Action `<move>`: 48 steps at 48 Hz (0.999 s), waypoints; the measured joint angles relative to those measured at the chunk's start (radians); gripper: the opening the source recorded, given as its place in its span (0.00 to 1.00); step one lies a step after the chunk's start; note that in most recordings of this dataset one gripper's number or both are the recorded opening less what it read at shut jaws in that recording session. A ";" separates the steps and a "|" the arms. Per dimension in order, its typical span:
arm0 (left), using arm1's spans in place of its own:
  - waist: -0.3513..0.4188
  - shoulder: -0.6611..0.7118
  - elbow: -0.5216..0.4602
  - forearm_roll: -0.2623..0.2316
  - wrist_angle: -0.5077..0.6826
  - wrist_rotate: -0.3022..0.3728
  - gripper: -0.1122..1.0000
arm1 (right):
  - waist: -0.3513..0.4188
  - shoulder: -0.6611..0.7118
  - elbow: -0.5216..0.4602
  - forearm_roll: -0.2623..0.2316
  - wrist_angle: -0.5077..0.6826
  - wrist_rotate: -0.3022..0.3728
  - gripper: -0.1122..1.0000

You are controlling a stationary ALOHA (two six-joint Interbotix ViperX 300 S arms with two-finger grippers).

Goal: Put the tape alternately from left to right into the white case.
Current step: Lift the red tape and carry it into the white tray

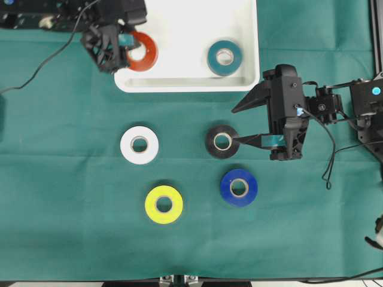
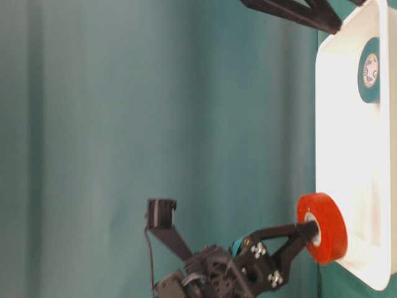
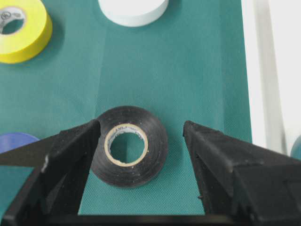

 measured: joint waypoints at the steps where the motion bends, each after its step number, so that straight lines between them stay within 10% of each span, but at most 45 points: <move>1: 0.006 0.009 -0.006 0.000 0.000 0.008 0.08 | 0.000 0.000 0.000 -0.002 0.002 0.002 0.81; 48: 0.141 0.166 -0.110 0.000 -0.002 0.160 0.08 | 0.000 0.003 0.000 0.000 0.000 0.002 0.81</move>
